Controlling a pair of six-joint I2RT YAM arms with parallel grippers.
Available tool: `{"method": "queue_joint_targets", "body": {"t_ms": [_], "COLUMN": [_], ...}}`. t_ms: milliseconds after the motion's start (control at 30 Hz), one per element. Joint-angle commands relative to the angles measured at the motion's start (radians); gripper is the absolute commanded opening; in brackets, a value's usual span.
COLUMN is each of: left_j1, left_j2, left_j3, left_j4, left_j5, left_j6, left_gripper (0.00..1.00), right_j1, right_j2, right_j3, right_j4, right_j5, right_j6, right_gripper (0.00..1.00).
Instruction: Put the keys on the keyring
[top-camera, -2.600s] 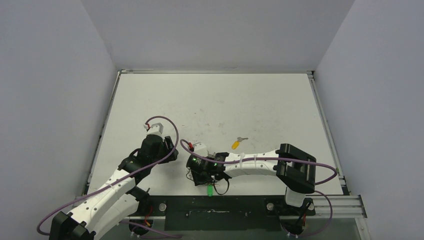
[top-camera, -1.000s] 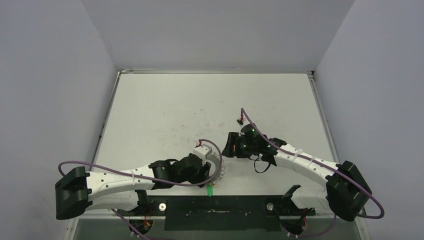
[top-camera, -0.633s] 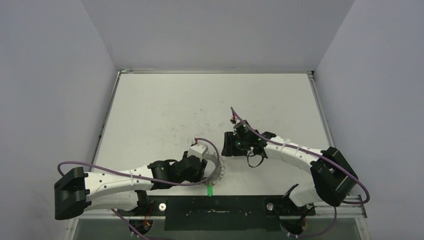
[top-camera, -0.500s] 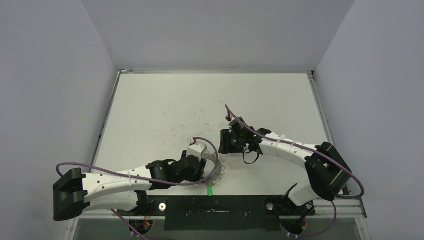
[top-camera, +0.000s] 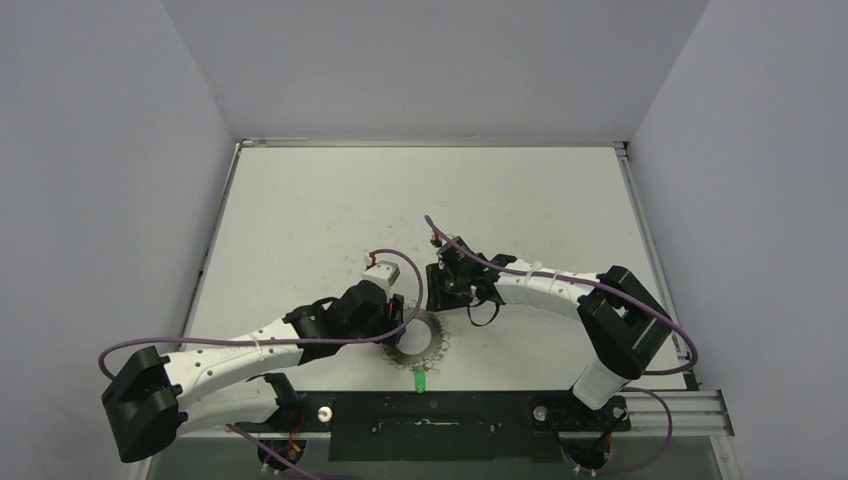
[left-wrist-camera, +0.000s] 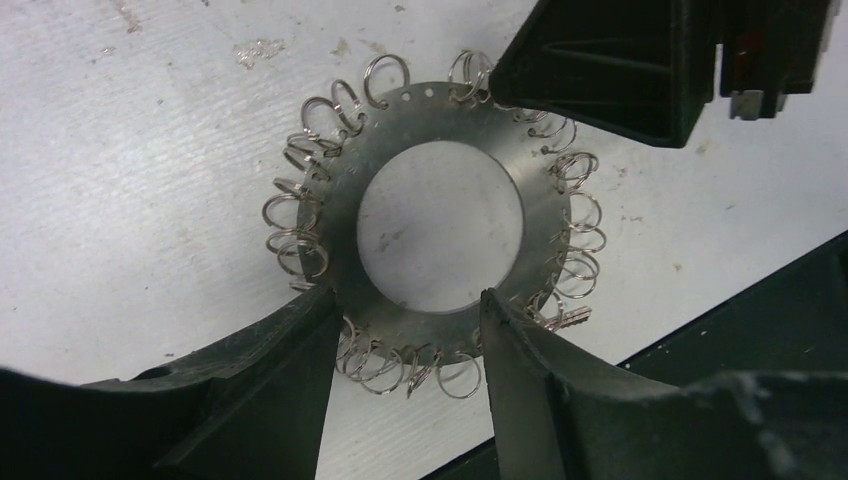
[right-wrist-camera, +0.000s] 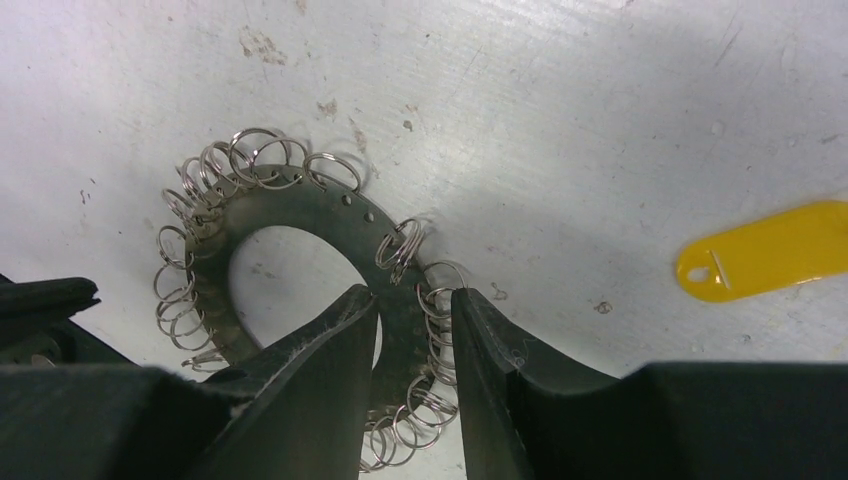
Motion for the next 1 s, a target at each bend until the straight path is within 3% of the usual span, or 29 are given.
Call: {"method": "queue_joint_targets", "body": {"t_ms": [0, 533, 967], "left_j1": [0.026, 0.015, 0.003], "left_j2": [0.026, 0.42, 0.566], "left_j3": [0.044, 0.2, 0.293], "left_j4": [0.13, 0.43, 0.354], "left_j5": [0.096, 0.16, 0.074], "left_j6": [0.024, 0.059, 0.052], "left_gripper": [0.5, 0.41, 0.4], "right_j1": [-0.033, -0.232, -0.308], "right_j2": [-0.044, -0.196, -0.222], "right_j3": [0.009, -0.123, -0.157], "right_j4": [0.068, 0.083, 0.078], "right_j5": [-0.016, -0.114, -0.161], "right_j6": [0.009, 0.006, -0.019], "right_gripper": [0.34, 0.36, 0.36]}}
